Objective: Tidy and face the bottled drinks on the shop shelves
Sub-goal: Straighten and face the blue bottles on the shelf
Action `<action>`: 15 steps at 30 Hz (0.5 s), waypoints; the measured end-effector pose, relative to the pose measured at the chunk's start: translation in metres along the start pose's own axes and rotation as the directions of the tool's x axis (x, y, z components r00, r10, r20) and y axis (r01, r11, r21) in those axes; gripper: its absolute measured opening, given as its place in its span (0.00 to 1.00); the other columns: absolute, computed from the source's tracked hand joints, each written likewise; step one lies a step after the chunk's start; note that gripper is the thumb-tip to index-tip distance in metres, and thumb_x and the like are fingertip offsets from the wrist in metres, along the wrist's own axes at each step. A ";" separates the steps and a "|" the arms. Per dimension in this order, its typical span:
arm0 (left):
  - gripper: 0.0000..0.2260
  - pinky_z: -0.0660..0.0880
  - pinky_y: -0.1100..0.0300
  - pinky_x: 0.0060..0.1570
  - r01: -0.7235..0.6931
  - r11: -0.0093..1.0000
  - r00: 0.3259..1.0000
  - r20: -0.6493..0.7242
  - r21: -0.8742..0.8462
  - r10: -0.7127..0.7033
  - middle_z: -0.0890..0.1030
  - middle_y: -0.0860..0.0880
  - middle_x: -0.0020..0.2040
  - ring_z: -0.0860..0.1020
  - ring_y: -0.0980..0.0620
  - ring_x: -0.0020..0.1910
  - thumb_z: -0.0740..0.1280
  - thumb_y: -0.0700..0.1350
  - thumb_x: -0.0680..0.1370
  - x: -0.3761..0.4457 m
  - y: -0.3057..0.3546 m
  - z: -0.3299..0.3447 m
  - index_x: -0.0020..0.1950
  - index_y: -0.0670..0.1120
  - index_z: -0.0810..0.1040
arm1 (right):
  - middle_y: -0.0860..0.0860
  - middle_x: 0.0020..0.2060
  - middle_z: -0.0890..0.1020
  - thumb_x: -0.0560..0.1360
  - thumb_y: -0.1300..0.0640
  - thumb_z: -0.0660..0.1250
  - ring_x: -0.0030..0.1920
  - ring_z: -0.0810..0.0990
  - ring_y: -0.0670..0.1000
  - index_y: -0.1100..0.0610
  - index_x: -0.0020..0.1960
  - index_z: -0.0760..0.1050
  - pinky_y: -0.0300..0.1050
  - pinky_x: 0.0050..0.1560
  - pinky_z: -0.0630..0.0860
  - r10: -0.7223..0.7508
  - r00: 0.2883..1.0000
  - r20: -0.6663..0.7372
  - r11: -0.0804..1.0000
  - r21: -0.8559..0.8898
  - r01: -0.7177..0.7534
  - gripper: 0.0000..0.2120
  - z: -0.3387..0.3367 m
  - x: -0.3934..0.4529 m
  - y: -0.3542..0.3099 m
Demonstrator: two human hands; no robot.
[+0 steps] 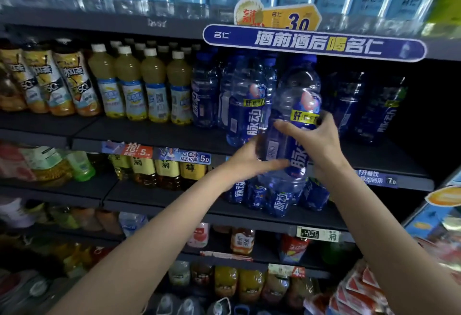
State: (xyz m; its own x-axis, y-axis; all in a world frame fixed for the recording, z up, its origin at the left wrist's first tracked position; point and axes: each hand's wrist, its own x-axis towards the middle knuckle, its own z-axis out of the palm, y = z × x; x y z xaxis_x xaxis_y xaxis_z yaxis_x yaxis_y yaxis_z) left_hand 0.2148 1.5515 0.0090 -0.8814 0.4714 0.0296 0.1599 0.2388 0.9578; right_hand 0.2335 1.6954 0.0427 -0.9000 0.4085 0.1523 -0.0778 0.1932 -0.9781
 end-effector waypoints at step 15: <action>0.06 0.77 0.58 0.46 0.178 0.931 0.976 -0.061 -0.318 -0.208 0.85 0.50 0.38 0.82 0.55 0.35 0.69 0.47 0.72 -0.079 0.000 -0.067 0.47 0.46 0.78 | 0.53 0.37 0.82 0.80 0.44 0.55 0.37 0.81 0.51 0.58 0.47 0.76 0.45 0.47 0.79 0.128 0.863 0.488 0.945 0.203 -0.255 0.20 0.031 -0.043 -0.021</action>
State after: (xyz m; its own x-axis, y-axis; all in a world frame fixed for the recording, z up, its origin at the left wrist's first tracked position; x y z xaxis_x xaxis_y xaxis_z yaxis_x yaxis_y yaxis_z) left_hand 0.2546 1.4575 0.0254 -0.9210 0.3585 -0.1523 -0.1494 0.0359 0.9881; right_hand 0.2610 1.6460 0.0527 -0.9963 -0.0585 -0.0628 0.0686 -0.1025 -0.9924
